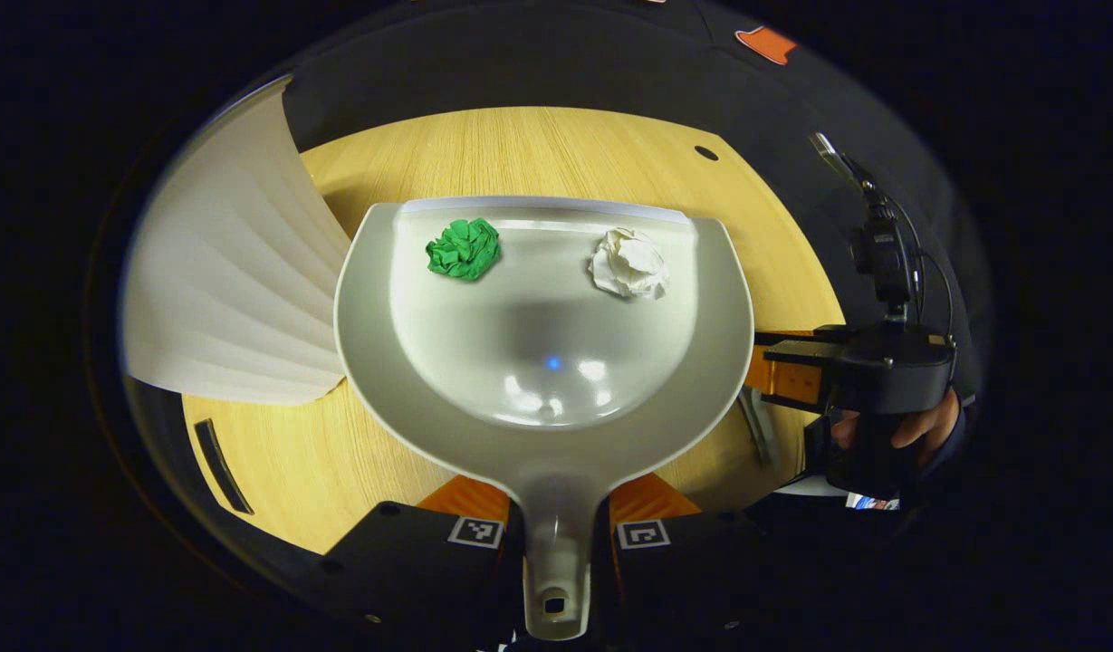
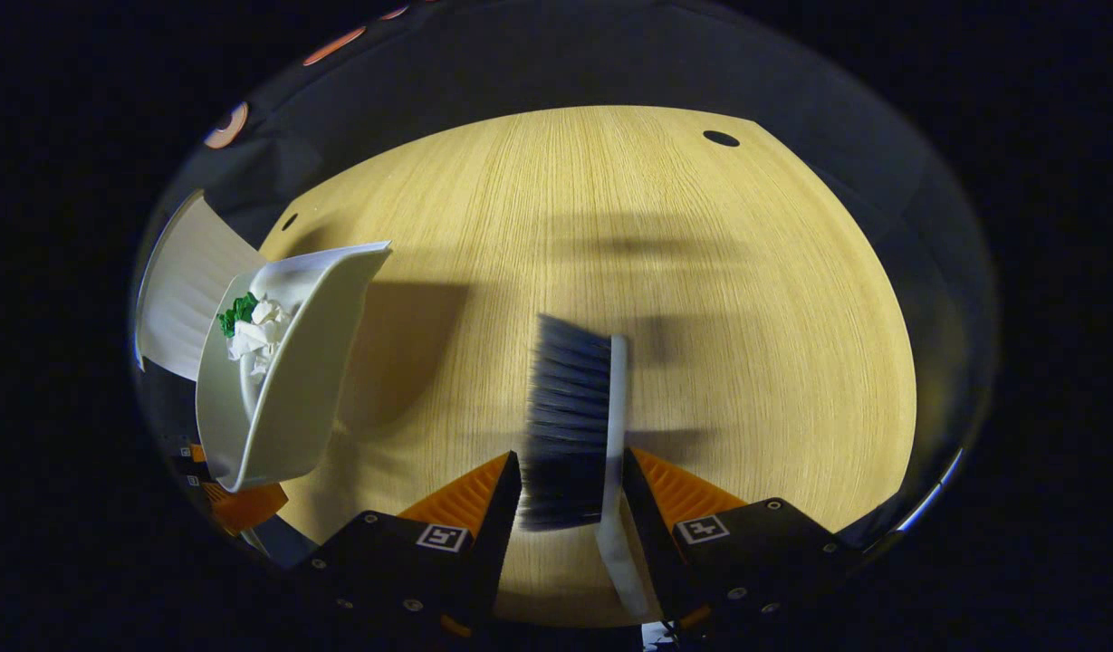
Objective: Pick up the small broom and dustpan from the desktop, sweep the trash into the dustpan with the broom, and then empty the trash into the garbage bin.
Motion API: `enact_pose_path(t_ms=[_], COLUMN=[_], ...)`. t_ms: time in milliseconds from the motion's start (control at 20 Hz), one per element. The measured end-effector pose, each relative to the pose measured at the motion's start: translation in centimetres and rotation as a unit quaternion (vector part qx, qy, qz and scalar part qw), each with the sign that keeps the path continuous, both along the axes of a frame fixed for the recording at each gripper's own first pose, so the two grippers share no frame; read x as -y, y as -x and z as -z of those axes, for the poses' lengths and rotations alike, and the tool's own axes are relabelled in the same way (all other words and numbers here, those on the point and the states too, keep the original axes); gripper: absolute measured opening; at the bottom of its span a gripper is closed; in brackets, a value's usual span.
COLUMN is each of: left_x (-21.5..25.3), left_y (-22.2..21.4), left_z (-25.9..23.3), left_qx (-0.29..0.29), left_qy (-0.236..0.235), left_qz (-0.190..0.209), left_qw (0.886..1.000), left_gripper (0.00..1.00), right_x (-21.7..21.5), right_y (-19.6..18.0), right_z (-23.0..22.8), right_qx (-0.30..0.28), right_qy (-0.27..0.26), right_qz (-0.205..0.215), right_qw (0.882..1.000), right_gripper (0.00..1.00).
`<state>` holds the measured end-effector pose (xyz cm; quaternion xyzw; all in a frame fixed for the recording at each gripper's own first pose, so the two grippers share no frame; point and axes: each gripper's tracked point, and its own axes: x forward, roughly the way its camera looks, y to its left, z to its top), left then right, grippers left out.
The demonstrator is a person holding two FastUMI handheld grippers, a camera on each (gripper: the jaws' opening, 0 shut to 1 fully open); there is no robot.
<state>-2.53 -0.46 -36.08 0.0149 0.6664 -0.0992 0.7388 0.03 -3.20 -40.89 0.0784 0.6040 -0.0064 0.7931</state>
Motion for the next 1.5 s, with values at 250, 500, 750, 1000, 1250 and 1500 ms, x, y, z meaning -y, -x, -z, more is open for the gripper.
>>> enact_pose_path(t_ms=[250, 500, 750, 1000, 1250, 1500], left_x=[0.1, 0.7, -2.6, -15.8, -26.5, -30.4], left_y=[-2.2, -4.0, -7.8, -9.5, -9.1, -8.5], left_z=[-0.4, -2.2, -5.9, -7.3, -7.0, -7.4], left_qx=[0.063, 0.119, 0.166, 0.159, 0.116, 0.059], left_qy=[-0.005, 0.026, 0.012, -0.102, -0.231, -0.357], left_qz=[0.017, 0.017, 0.001, -0.012, 0.023, 0.116], left_qw=[0.998, 0.992, 0.986, 0.982, 0.966, 0.925], left_gripper=[0.31, 0.31, 0.31, 0.31, 0.31, 0.31], right_x=[-1.1, -2.2, -2.4, -1.7, 0.0, 0.5], right_y=[-0.9, -1.7, -1.8, -2.2, -2.1, -1.9], right_z=[2.6, 7.3, 8.1, 5.6, 5.7, 6.0], right_qx=[0.113, 0.21, 0.255, 0.281, 0.279, 0.278], right_qy=[-0.005, 0.021, 0.033, 0.039, 0.054, 0.059], right_qz=[0.049, 0.05, 0.043, 0.038, 0.045, 0.041], right_qw=[0.992, 0.976, 0.965, 0.958, 0.958, 0.958], right_gripper=[0.75, 0.93, 0.95, 0.95, 0.95, 0.95])
